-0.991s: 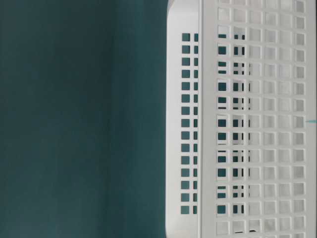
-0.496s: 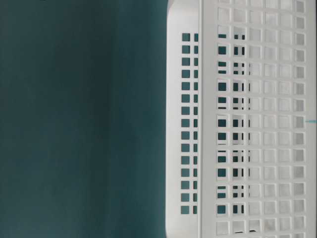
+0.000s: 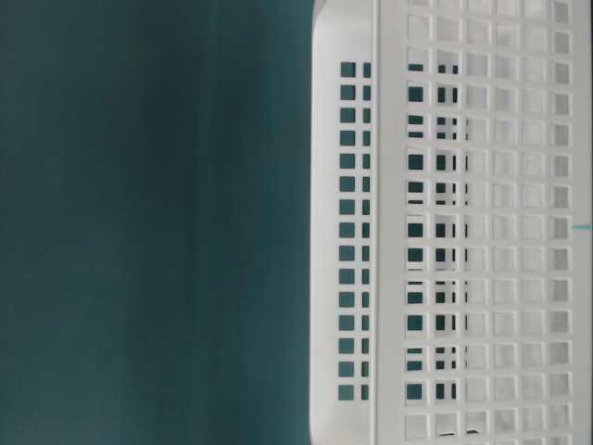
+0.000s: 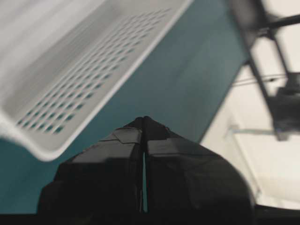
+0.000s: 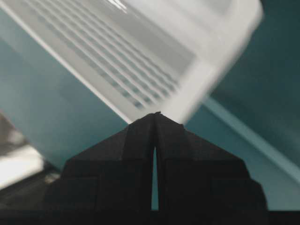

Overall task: Lift the white basket with both hands.
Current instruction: 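Move both grippers inward toward the short ends of the white basket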

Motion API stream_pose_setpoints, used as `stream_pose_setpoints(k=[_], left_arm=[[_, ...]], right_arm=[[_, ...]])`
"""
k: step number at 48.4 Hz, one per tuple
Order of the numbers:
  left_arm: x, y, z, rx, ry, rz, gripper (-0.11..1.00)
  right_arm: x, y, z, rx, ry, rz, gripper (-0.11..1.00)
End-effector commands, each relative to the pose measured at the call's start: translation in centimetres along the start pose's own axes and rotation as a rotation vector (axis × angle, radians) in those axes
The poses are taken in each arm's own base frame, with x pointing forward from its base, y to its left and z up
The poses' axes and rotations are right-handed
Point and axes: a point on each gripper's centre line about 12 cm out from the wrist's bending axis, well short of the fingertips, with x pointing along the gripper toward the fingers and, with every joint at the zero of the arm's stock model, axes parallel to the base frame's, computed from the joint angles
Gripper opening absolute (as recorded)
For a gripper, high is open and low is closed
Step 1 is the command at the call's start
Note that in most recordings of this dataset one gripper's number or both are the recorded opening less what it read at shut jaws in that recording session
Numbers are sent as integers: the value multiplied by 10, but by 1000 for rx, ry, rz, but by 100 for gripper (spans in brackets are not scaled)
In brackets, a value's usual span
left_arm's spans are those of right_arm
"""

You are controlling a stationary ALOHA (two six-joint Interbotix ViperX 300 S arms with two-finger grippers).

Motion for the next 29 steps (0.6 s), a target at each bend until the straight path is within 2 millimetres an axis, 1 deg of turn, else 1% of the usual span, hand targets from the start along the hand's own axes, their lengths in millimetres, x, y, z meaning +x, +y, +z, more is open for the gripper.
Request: stream_pose_setpoints(k=[1,8,14,19,22,25,29], left_arm=[[3,-7,3,-29,29,59,-3],[5,-5,3,-47,66,150,-3],[7,-4,5,-48,72,173,-3],[7,-1,7,-53,68,185,-3],[7,-1,8,-50,68,189,-3],[5,-4,10,-46,61,175,-3],[5,-3,9,-28,65,182,-3]], right_arm=[[7,4,5,20,66,-62,0],[10,10,11,20,80,-79,1],[12,9,13,31,83,-88,11],[13,8,14,59,86,-96,26],[15,7,14,86,90,-103,40],[16,6,14,119,90,-111,55],[18,5,14,148,82,-115,72]])
